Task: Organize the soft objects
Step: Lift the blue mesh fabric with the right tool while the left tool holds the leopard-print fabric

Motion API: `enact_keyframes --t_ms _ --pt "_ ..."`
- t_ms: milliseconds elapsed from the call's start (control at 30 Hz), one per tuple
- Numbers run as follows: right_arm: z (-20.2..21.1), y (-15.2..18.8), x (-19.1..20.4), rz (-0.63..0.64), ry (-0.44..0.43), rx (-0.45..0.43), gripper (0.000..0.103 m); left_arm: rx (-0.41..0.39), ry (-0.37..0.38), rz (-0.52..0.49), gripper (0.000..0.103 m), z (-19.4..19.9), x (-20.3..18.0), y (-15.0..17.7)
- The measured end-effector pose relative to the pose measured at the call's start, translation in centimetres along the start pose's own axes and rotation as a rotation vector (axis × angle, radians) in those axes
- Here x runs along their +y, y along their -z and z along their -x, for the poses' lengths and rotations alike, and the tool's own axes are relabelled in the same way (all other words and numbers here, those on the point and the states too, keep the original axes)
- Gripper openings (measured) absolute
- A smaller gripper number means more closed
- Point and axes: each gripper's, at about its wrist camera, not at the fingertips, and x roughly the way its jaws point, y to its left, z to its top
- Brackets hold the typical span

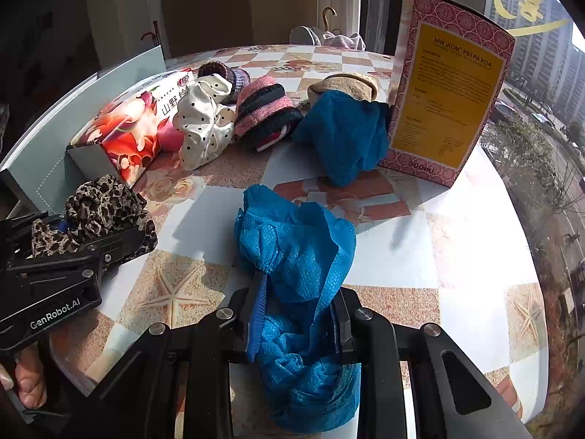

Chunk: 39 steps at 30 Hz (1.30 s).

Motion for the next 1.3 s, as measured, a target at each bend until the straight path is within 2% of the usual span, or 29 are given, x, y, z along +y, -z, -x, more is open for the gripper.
enact_keyframes --t_ms 267,533,1133,1167,1233,1300 --pt "0.2 -0.3 -0.9 -0.044 -0.037 0.024 0.029 0.001 -0.002 0.0 0.048 0.0 -0.1 0.0" --pt "0.9 0.0 -2.2 -0.092 -0.051 0.041 0.021 0.001 -0.002 0.001 0.048 0.0 -0.1 0.0" --pt "1.3 0.2 -2.7 -0.122 -0.05 0.04 0.02 0.007 -0.003 0.001 0.047 0.0 -0.1 0.0" --pt "1.3 0.2 -2.7 -0.124 -0.051 0.04 0.02 0.016 -0.006 0.001 0.046 0.1 -0.2 0.0" --pt "1.3 0.1 -2.9 -0.129 -0.049 0.039 0.02 0.031 0.001 -0.014 0.031 0.2 -0.6 -0.1" --pt "1.3 0.1 -3.1 -0.139 -0.046 0.041 0.02 0.034 -0.015 -0.036 0.029 0.3 -1.2 -0.1"
